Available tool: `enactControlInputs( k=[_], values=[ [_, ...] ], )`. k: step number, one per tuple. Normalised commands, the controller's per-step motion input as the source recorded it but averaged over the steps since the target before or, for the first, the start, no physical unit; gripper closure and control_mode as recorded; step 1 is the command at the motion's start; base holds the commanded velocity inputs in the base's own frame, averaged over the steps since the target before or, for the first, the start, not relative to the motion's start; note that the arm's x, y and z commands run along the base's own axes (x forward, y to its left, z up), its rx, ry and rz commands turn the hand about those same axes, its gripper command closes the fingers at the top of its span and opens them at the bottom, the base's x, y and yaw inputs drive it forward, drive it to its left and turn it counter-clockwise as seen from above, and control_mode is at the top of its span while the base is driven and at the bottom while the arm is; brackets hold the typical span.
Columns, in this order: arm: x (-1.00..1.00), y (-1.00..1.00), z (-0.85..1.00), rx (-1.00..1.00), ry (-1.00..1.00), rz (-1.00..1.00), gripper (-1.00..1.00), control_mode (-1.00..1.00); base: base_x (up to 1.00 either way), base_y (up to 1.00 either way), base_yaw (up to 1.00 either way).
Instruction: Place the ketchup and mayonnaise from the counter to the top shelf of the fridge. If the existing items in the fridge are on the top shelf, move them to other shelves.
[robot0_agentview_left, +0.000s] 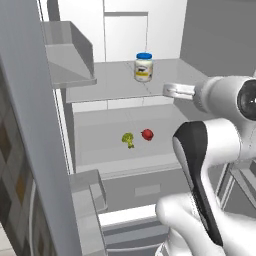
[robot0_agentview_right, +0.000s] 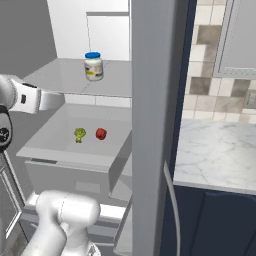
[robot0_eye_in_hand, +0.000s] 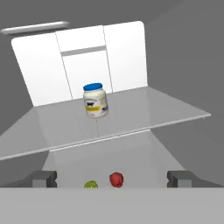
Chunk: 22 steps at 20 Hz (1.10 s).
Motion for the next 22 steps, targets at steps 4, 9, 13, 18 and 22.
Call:
enactControlInputs(
  k=[4, 9, 13, 18, 22],
  values=[
    [-0.75, 0.00, -0.22, 0.00, 0.00, 0.00, -1.00, 1.00, -0.25, 0.00, 0.00],
    [0.00, 0.00, 0.00, 0.00, 0.00, 0.00, -1.00, 1.00, -1.00, -0.06, 0.00],
    [0.00, 0.00, 0.00, 0.00, 0.00, 0.00, -1.00, 1.00, -1.00, -0.13, 0.00],
    [0.00, 0.00, 0.00, 0.00, 0.00, 0.00, -1.00, 1.00, -1.00, -0.42, -0.05],
    [0.00, 0.00, 0.00, 0.00, 0.00, 0.00, -1.00, 1.00, -1.00, -0.91, -0.23]
  ],
)
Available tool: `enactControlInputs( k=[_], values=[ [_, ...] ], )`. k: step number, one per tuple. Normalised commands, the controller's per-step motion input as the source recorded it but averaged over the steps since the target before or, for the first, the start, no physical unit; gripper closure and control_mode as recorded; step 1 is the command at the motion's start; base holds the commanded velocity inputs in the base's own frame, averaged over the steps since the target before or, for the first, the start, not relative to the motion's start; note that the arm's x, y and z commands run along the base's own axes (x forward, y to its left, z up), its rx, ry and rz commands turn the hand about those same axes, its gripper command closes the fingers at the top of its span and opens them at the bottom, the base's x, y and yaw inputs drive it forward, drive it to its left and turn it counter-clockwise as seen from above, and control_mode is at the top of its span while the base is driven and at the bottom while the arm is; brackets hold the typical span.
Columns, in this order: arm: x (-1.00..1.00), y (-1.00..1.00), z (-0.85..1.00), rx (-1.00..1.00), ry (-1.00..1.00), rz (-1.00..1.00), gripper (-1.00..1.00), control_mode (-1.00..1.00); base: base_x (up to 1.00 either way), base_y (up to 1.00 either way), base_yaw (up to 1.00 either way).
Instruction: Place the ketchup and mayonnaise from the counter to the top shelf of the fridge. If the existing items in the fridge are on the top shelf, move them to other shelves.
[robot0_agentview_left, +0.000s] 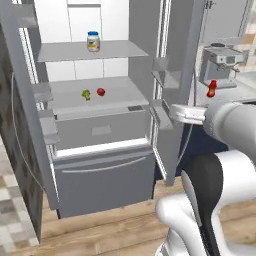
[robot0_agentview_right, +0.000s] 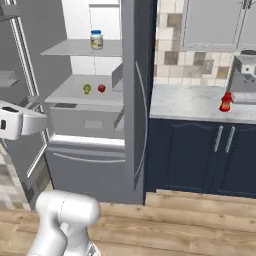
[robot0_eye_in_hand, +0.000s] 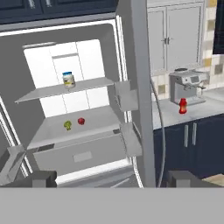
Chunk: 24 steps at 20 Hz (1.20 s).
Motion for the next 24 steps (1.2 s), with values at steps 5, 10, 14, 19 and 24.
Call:
enactControlInputs(
  k=[5, 10, 14, 19, 24],
  values=[
    [0.00, 0.00, 0.00, 0.00, 0.00, 0.00, -1.00, 1.00, -0.71, -1.00, -0.36],
    [0.00, 0.00, 0.00, 0.00, 0.00, 0.00, -1.00, 1.00, -0.01, -1.00, -0.19],
    [0.00, 0.00, 0.00, 0.00, 0.00, 0.00, -1.00, 1.00, 0.90, -0.90, 0.01],
    [0.00, 0.00, 0.00, 0.00, 0.00, 0.00, -1.00, 1.00, 1.00, -0.73, 0.12],
    [0.00, 0.00, 0.00, 0.00, 0.00, 0.00, -1.00, 1.00, 1.00, -0.49, 0.09]
  ],
)
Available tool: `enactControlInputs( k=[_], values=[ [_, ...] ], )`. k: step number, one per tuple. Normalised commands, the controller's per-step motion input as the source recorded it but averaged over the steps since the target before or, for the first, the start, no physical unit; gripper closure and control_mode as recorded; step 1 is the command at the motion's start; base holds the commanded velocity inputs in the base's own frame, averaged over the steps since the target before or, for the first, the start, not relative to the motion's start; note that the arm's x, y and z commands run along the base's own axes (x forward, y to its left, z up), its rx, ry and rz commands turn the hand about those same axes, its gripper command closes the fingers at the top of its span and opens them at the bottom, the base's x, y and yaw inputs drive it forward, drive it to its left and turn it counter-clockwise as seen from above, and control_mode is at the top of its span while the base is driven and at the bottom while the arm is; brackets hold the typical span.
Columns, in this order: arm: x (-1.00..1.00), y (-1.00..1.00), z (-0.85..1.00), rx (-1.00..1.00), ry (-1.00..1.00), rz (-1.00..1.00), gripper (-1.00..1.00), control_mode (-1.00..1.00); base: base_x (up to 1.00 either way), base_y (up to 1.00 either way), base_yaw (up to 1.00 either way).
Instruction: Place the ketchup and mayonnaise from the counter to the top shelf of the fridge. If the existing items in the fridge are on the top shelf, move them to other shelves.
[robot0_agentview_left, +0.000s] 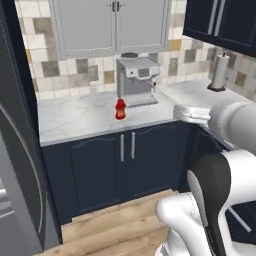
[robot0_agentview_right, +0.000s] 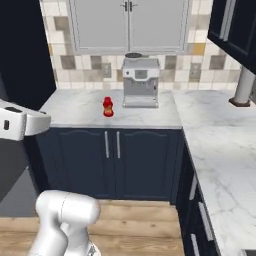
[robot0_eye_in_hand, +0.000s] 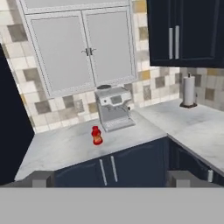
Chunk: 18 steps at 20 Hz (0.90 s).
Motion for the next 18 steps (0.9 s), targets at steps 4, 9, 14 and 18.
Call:
enactControlInputs(
  k=[4, 9, 14, 18],
  values=[
    [0.00, 0.00, 0.00, 0.00, 0.00, 0.00, -1.00, 1.00, 0.99, -0.19, 0.01],
    [0.00, 0.00, 0.00, 0.00, 0.00, 0.00, -1.00, 1.00, 0.80, -0.01, 0.04],
    [0.00, 0.00, 0.00, 0.00, 0.00, 0.00, -1.00, 1.00, 0.64, -0.06, 0.07],
    [0.00, 0.00, 0.00, 0.00, 0.00, 0.00, -1.00, 1.00, 0.58, -0.18, 0.08]
  ],
)
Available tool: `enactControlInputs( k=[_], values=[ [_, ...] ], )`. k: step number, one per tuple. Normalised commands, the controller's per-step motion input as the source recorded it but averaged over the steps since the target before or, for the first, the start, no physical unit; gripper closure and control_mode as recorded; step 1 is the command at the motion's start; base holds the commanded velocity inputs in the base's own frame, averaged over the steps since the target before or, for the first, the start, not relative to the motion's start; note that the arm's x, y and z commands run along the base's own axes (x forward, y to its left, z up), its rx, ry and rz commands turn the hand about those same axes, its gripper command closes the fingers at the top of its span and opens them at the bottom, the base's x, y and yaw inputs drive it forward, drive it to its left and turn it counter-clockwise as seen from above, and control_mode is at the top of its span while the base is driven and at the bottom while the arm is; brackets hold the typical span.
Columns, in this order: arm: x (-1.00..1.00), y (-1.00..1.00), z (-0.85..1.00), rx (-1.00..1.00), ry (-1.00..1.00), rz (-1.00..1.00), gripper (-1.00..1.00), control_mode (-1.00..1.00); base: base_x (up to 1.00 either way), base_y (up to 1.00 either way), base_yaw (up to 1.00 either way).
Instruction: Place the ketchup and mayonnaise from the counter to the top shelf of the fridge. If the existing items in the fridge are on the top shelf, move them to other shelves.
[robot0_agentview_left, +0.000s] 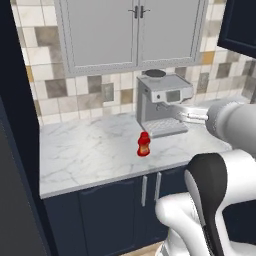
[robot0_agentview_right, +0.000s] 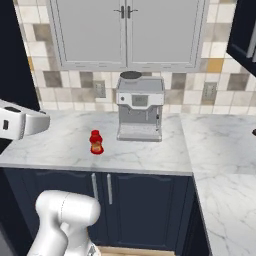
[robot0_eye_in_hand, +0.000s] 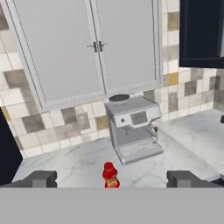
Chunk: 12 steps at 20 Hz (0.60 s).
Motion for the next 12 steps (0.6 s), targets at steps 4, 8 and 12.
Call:
enactControlInputs(
  k=[4, 8, 12],
  values=[
    [0.43, -0.19, -0.51, 0.05, 0.34, 0.08, -1.00, -1.00, 0.14, -0.04, 0.02],
    [0.86, -0.19, -0.97, 0.08, 0.53, 0.15, -1.00, -1.00, 0.00, 0.00, 0.00],
    [1.00, -0.14, -0.96, 0.06, 0.55, 0.17, -1.00, -1.00, 0.00, 0.00, 0.00]
  ],
)
